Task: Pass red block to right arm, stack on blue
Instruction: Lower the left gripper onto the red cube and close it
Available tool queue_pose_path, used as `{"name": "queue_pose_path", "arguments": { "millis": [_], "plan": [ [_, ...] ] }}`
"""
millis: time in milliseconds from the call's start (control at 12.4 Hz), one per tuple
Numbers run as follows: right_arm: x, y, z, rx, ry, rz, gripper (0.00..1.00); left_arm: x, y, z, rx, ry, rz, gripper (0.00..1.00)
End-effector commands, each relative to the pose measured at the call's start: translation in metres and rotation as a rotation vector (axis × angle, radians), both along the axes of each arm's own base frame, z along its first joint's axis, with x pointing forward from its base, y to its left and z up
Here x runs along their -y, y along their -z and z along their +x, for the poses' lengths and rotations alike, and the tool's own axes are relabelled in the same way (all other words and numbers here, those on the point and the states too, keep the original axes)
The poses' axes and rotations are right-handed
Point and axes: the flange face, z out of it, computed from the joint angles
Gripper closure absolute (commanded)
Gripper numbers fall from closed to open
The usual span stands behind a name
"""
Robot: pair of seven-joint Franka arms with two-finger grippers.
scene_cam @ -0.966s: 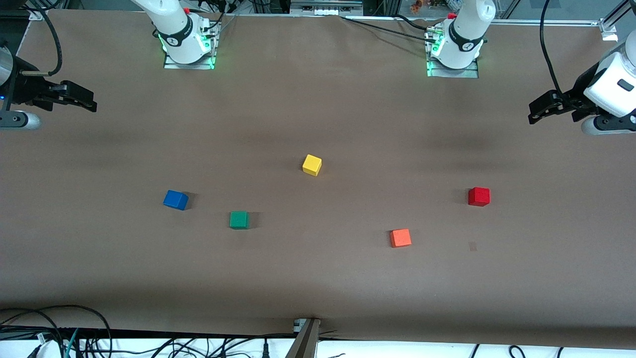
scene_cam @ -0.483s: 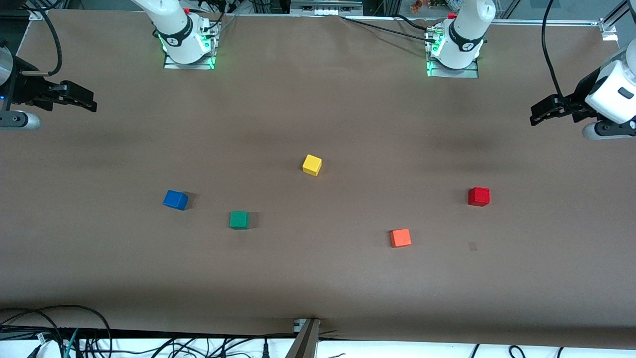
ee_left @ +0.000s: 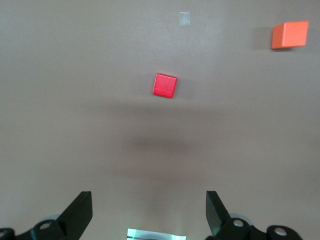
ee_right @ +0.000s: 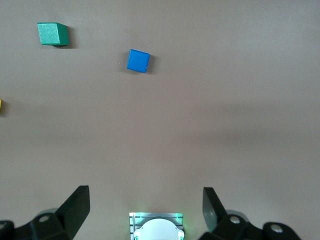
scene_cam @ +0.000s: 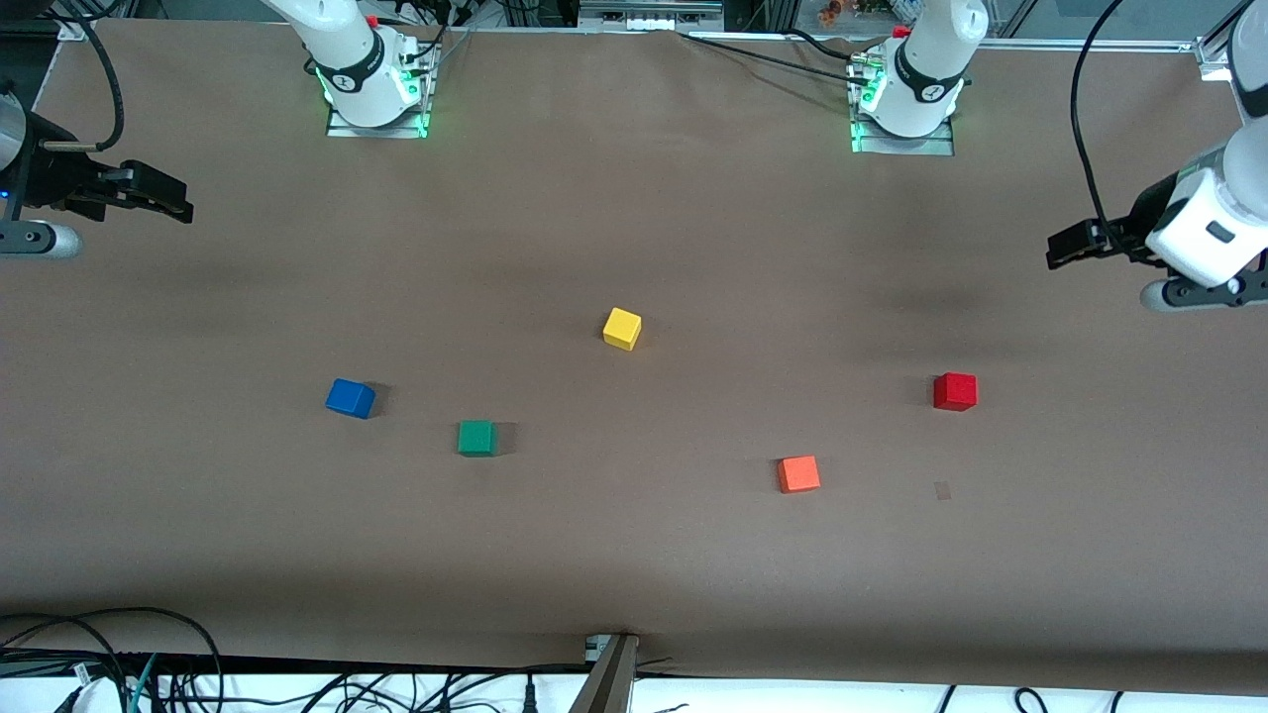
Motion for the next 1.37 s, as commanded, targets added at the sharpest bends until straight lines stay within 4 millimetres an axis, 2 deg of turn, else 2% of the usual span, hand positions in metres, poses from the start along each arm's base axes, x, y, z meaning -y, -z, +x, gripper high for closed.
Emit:
{"name": "queue_pose_path", "arguments": {
  "millis": [0,241,563,885,1126,1287],
  "plan": [
    [0.002,-0.005,0.001,0.008,-0.012,-0.003,0.00,-0.003,0.036,0.000,0.016,0.012,-0.009,0.00],
    [0.003,-0.005,0.001,0.008,-0.011,-0.003,0.00,-0.004,0.092,0.004,0.040,0.101,0.021,0.00],
    [0.003,-0.005,0.001,0.008,-0.009,-0.003,0.00,-0.001,0.170,0.031,0.035,0.118,0.021,0.00],
    [0.003,-0.004,0.001,0.007,-0.008,-0.002,0.00,0.001,0.225,0.041,0.016,0.126,0.020,0.00],
    [0.003,-0.004,0.001,0.007,-0.008,-0.002,0.00,0.000,0.279,0.049,0.032,0.131,0.019,0.00],
    [0.003,-0.004,0.001,0.007,-0.008,0.000,0.00,0.000,0.307,0.050,0.026,0.132,0.019,0.00]
  ]
}}
